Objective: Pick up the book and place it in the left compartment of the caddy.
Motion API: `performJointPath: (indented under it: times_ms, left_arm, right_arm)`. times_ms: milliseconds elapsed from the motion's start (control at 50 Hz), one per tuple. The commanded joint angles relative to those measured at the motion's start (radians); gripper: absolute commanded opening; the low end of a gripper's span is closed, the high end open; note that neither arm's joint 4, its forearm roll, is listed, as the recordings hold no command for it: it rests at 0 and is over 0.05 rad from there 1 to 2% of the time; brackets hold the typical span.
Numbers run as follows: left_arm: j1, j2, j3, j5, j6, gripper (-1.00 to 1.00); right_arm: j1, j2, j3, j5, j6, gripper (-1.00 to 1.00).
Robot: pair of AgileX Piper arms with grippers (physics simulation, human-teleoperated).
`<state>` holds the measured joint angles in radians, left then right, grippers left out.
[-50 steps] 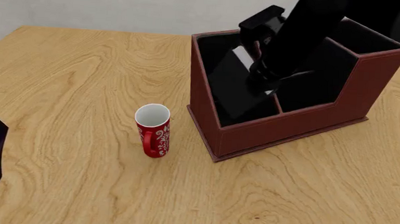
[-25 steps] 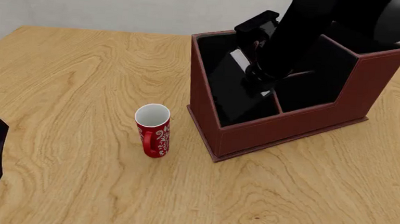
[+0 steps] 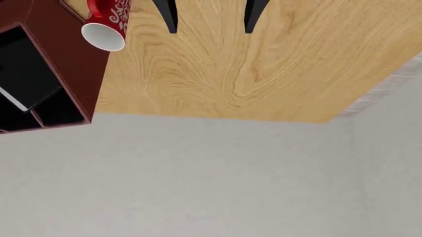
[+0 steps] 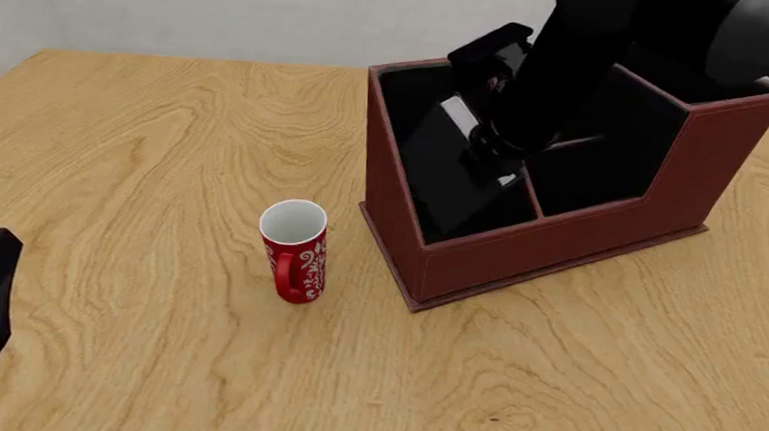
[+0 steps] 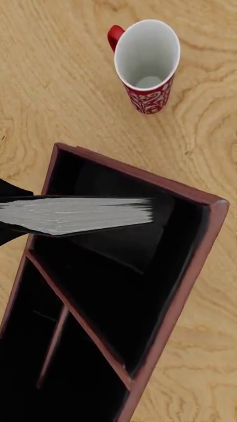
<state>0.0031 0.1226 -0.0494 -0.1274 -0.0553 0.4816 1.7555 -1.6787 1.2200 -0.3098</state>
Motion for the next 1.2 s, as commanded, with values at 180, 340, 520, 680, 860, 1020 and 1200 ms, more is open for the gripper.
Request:
performJointPath:
  times_ms: [180, 340, 520, 680, 860, 1020, 1200]
  left_arm:
    - [-0.002, -0.003, 0.012, -0.009, 0.002, 1.00]
    - [-0.001, -0.006, 0.011, -0.006, 0.000, 1.00]
    - [-0.004, -0.009, 0.006, 0.003, 0.001, 1.00]
    - [-0.003, -0.016, -0.002, 0.015, -0.001, 1.00]
    - [-0.010, -0.034, -0.014, 0.037, -0.007, 1.00]
    - [-0.019, -0.061, -0.026, 0.068, -0.012, 1.00]
    - [-0.030, -0.081, -0.043, 0.095, -0.011, 1.00]
  right_arm:
    - [-0.014, -0.003, -0.014, 0.000, 0.007, 1.00]
    - [-0.011, -0.007, -0.010, 0.000, 0.006, 1.00]
    - [-0.019, -0.008, -0.005, 0.000, 0.000, 1.00]
    - [-0.019, -0.026, 0.000, 0.000, 0.000, 1.00]
    - [-0.030, -0.078, 0.017, 0.000, -0.012, 1.00]
    - [-0.033, -0.131, 0.042, 0.000, -0.014, 1.00]
    - [-0.022, -0.215, 0.067, 0.000, 0.005, 1.00]
